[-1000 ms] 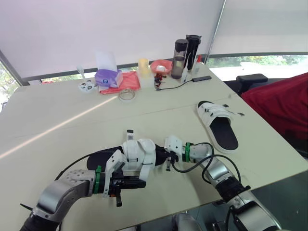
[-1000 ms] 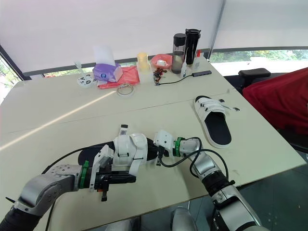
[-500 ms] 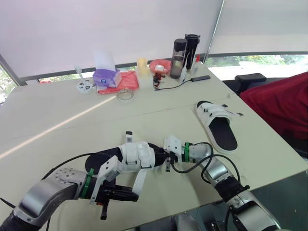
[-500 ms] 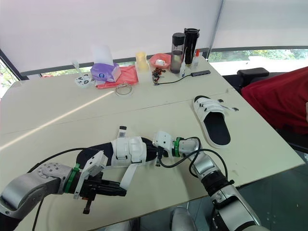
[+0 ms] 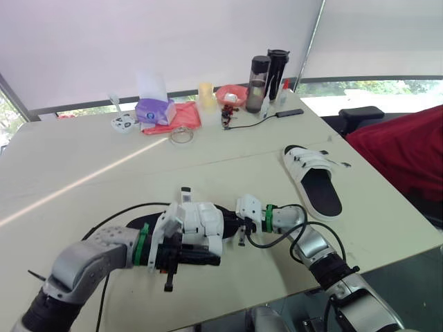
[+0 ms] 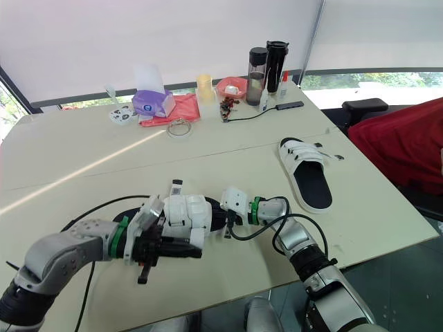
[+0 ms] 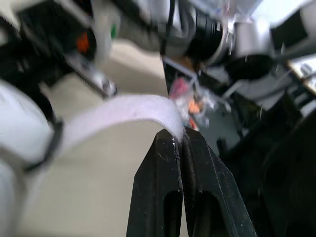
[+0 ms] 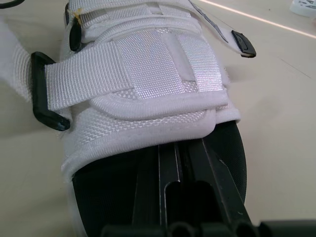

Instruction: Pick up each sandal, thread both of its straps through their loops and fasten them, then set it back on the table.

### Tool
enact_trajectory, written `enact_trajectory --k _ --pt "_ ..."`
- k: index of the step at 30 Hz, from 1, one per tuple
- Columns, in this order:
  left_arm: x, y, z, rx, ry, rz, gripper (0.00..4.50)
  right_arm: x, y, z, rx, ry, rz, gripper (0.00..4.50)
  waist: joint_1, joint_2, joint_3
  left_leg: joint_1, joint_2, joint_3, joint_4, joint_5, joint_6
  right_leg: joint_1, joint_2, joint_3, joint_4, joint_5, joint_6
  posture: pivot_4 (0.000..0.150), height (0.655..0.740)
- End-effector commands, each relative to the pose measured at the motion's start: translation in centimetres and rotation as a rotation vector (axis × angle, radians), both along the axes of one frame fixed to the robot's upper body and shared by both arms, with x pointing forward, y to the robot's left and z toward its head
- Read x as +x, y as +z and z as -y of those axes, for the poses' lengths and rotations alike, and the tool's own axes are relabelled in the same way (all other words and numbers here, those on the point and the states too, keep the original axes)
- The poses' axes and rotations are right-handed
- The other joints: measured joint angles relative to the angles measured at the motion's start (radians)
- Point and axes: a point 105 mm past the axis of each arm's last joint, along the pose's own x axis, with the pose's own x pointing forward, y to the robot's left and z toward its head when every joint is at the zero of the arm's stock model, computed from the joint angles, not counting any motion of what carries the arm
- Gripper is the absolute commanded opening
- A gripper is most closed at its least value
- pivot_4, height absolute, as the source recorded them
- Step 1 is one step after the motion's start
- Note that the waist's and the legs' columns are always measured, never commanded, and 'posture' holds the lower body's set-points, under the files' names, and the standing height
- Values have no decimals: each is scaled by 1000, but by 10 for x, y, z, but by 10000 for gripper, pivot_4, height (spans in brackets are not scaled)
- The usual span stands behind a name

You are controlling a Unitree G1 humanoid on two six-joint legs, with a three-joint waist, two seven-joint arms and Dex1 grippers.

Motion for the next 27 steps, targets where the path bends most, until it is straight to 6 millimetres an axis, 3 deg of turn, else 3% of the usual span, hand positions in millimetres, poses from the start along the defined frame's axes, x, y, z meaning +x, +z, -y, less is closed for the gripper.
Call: enact_trajectory --k 1,4,9,15,18,25,27 --pt "33 21 -1 -96 145 3 95 -18 -80 38 -255 -95 -240 440 1 -1 1 1 0 0 0 1 1 1 0 0 0 0 0 1500 7400" --pt "59 25 -1 -126 258 -20 95 -18 -80 37 -252 -96 -238 440 2 -2 1 3 -2 0 1 1 2 3 1 0 2 0 0 1500 7400" --pt "86 24 0 -132 360 -79 95 -17 -79 36 -247 -100 -234 440 4 -5 6 9 -2 0 1 1 2 8 2 0 4 0 0 1500 7400" --pt "92 15 1 -89 381 -79 95 -17 -79 36 -245 -104 -234 440 2 -5 9 13 -2 0 1 -1 -1 12 1 0 0 0 0 1500 7400" --pt "90 21 1 -116 377 -82 9764 -18 -80 37 -242 -111 -237 440 2 -5 9 13 -2 0 1 -1 -1 13 1 0 -1 0 0 1500 7400" --pt "100 22 -8 -88 446 -39 44573 -16 -79 37 -241 -116 -237 440 3 -5 9 13 -1 0 1 -1 -1 13 1 0 0 0 0 1500 7400" --pt "102 28 -8 -98 441 -16 44573 -16 -79 37 -240 -116 -236 440 3 -5 9 14 -1 0 1 -1 -1 13 1 0 0 0 0 1500 7400"
